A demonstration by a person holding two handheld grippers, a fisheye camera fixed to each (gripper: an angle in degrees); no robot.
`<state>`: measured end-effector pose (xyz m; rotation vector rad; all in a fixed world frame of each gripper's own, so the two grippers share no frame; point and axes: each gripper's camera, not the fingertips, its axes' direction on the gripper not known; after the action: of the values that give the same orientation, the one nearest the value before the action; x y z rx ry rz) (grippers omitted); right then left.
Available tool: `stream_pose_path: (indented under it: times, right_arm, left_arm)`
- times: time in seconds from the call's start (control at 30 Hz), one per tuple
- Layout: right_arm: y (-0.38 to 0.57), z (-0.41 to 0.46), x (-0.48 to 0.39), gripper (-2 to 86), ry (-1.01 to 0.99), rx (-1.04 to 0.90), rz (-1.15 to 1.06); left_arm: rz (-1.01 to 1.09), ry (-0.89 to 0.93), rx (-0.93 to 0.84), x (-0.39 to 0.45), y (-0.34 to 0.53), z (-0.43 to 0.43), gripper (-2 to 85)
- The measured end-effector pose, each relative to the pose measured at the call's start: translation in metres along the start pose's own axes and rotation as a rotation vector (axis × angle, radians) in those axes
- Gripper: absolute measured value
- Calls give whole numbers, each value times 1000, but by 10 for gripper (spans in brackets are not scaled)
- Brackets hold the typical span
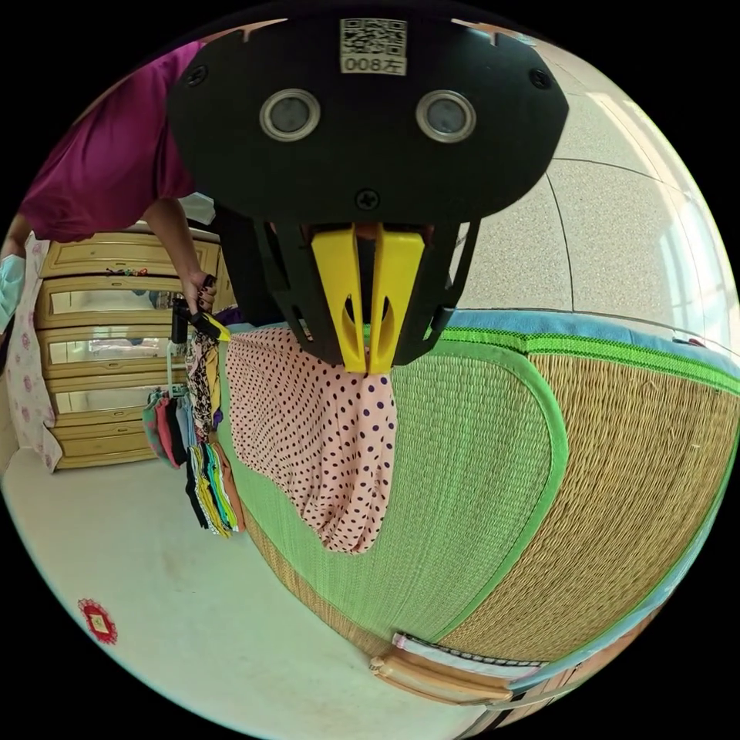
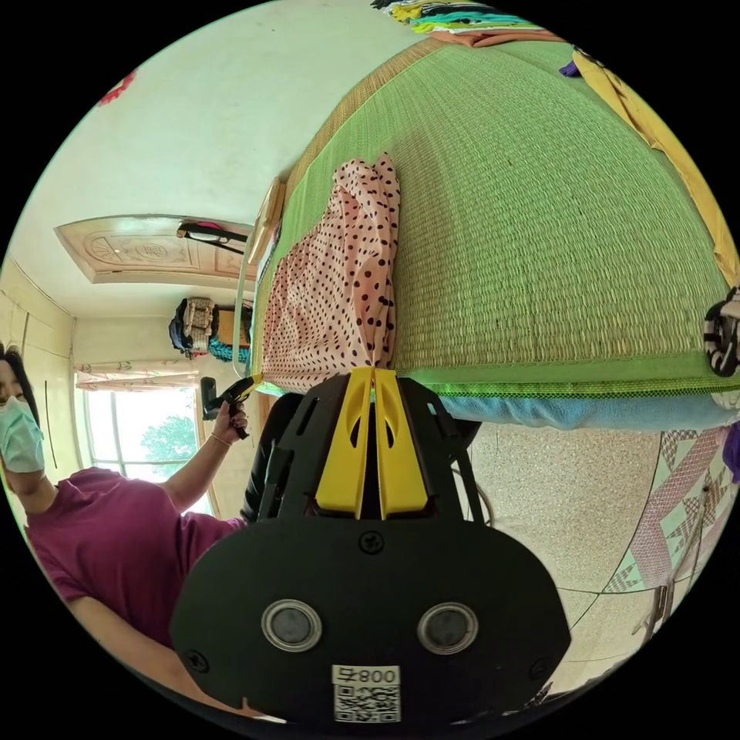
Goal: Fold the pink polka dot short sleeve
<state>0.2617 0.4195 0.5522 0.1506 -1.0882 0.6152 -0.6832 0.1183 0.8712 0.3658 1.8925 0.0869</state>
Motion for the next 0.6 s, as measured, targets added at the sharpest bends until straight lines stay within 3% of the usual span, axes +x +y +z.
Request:
stream_pose_path:
  times: [0.6]
  right_arm:
    - [36, -57, 41, 0, -235, 67, 78]
  left_arm:
    - [-63, -47, -3, -16, 30, 36, 3]
